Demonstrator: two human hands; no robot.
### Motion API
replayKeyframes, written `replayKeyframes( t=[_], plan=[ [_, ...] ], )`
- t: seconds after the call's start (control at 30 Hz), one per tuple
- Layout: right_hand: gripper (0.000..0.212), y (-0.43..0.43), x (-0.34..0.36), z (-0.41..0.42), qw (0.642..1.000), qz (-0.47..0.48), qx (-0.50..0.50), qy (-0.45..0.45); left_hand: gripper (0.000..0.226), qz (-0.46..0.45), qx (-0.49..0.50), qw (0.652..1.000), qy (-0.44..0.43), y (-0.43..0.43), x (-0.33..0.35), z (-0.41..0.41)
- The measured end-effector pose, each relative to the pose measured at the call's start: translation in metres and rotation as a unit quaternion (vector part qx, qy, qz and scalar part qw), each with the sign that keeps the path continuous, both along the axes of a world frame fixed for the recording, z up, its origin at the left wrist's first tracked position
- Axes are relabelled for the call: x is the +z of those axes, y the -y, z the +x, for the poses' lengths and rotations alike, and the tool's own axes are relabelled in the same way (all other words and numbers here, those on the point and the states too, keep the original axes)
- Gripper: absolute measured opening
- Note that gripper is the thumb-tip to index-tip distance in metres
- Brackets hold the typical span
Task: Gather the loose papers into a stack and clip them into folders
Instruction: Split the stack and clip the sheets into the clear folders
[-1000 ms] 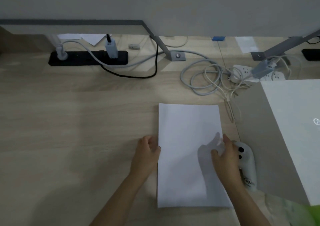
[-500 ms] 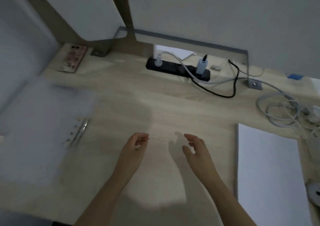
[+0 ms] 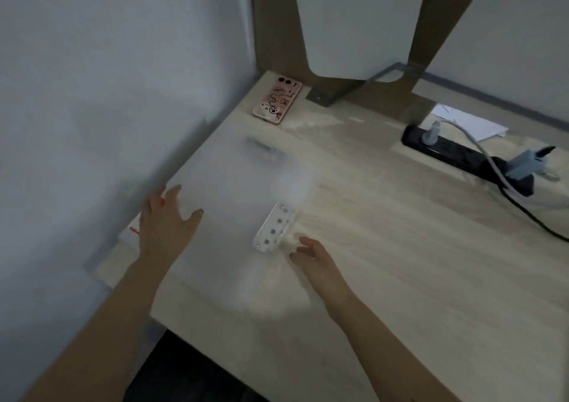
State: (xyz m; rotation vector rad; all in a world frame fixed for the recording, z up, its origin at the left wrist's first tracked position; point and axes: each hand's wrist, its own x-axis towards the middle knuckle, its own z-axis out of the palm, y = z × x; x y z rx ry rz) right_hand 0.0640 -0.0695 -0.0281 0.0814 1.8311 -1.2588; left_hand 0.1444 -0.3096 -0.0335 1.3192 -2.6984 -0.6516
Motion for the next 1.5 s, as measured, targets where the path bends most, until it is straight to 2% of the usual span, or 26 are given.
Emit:
replayKeyframes(
  t=[0.1,0.2,0.27,0.4,0.5,0.6,0.73,0.83,0.97,1.23,1.5],
  plan=[
    [0.04,0.023,-0.013,-0.002,0.991,-0.034,-0.078,0.108,0.076,0.057,0.039,0.995,0.068,0.029,-0.007,-0.002],
    [0.037,0.035,-0.024,-0.004,0.984,-0.044,-0.11,0.133,0.058,0.071,0.031,0.995,0.057,0.033,-0.01,-0.003],
    [0.036,0.038,-0.026,-0.004,0.985,-0.047,-0.109,0.127,0.065,0.06,0.023,0.997,0.049,0.028,-0.013,-0.003],
    [0.033,0.034,-0.023,-0.005,0.984,-0.069,-0.115,0.118,0.092,0.057,0.002,0.996,0.067,0.011,-0.02,-0.001],
    [0.03,0.021,-0.024,-0.007,0.979,-0.058,-0.169,0.095,0.088,0.072,-0.004,0.996,0.057,-0.004,-0.018,-0.005],
    [0.041,-0.004,-0.03,-0.009,0.971,-0.049,-0.225,0.064,0.08,0.127,-0.021,0.991,0.034,-0.029,-0.012,-0.013],
    [0.028,-0.056,-0.026,-0.015,0.954,-0.06,-0.292,0.027,0.078,0.159,-0.064,0.985,0.013,-0.079,-0.014,-0.022],
    [0.032,-0.109,-0.024,-0.016,0.938,-0.052,-0.343,-0.004,0.078,0.171,-0.13,0.977,-0.004,-0.124,-0.02,-0.037],
    [0.035,-0.176,-0.021,-0.013,0.913,-0.021,-0.406,-0.033,0.071,0.217,-0.245,0.944,-0.03,-0.189,-0.027,-0.055],
    [0.04,-0.263,-0.023,0.004,0.895,0.042,-0.44,-0.064,0.064,0.2,-0.359,0.911,-0.04,-0.273,-0.037,-0.058],
    [0.049,-0.294,-0.015,0.016,0.897,0.068,-0.43,-0.08,0.063,0.195,-0.377,0.905,-0.023,-0.311,-0.038,-0.049]
  ],
)
